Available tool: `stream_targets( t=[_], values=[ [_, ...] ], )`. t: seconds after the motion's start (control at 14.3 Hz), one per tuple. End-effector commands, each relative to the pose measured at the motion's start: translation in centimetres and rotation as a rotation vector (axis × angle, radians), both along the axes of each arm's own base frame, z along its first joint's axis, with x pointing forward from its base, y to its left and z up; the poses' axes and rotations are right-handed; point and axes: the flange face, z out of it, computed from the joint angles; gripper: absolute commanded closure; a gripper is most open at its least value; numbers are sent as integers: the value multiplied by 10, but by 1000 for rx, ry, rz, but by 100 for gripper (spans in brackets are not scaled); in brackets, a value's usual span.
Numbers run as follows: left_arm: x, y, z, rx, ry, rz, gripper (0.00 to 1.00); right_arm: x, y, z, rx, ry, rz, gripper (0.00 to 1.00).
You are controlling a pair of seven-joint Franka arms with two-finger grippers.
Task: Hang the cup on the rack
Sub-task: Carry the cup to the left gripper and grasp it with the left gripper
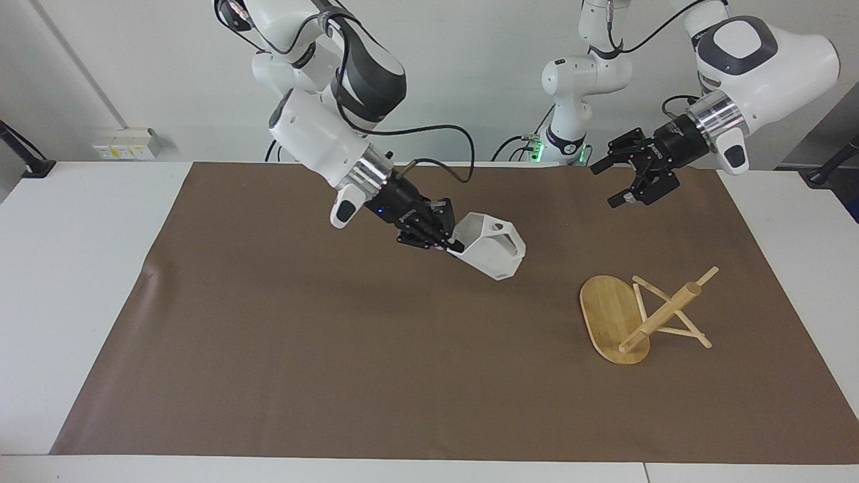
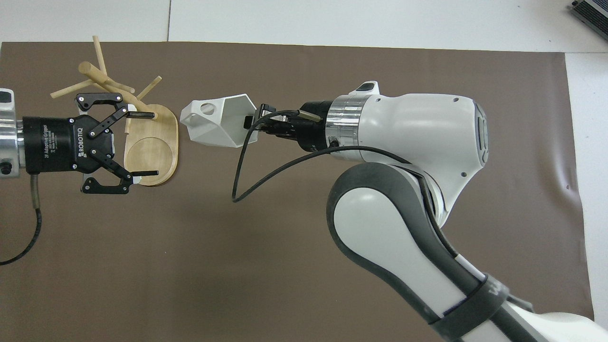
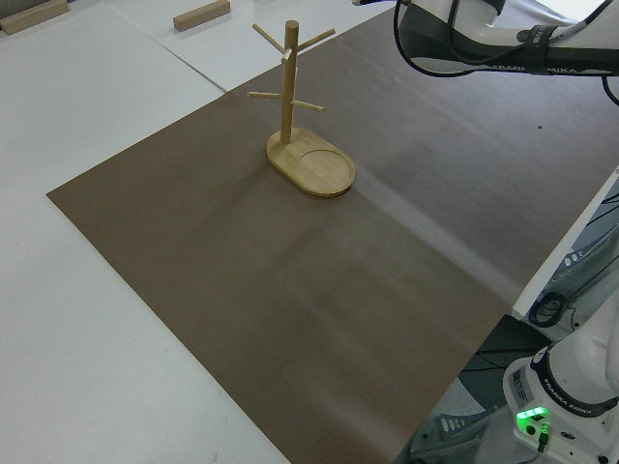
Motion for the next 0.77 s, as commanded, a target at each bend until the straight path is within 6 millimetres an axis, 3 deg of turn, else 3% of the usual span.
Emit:
stream_targets(
  t=[0.0, 0.7],
  values=[
    [13, 9, -15, -25, 18, 59, 0, -11, 14, 1, 25, 22, 19, 100],
    [10, -15, -15, -37, 57, -8, 0, -20, 24, 0, 13, 39, 67, 100]
  ],
)
